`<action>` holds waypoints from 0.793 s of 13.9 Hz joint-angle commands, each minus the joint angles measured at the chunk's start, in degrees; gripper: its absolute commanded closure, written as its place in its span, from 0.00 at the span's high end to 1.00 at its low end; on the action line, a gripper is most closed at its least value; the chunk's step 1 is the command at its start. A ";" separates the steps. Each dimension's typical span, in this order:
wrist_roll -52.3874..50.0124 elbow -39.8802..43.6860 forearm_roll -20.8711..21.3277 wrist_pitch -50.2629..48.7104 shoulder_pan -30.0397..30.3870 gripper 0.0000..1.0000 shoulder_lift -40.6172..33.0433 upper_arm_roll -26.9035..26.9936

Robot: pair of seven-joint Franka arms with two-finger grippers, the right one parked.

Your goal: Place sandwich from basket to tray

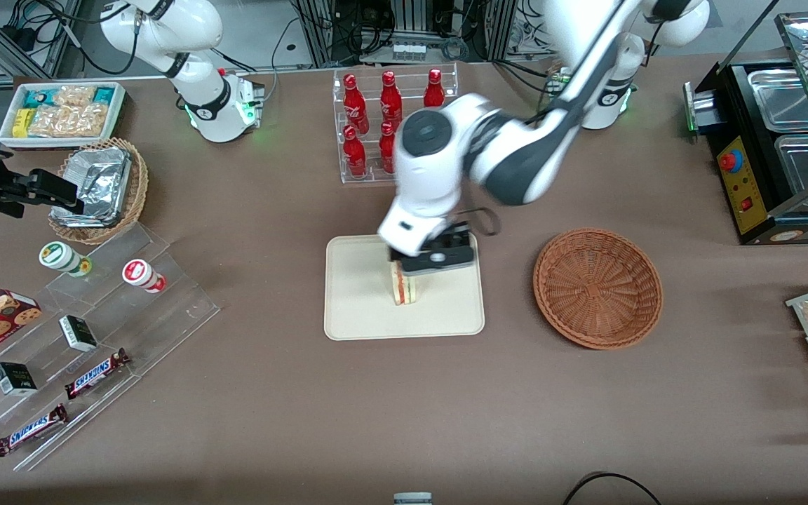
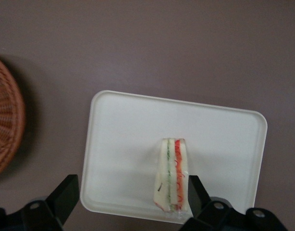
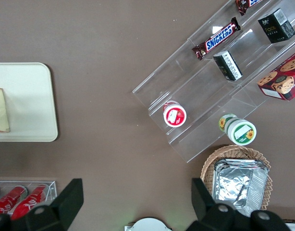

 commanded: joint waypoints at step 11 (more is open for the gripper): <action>39.29 -5.57 -6.61 -22.03 28.33 1.00 -22.06 -0.26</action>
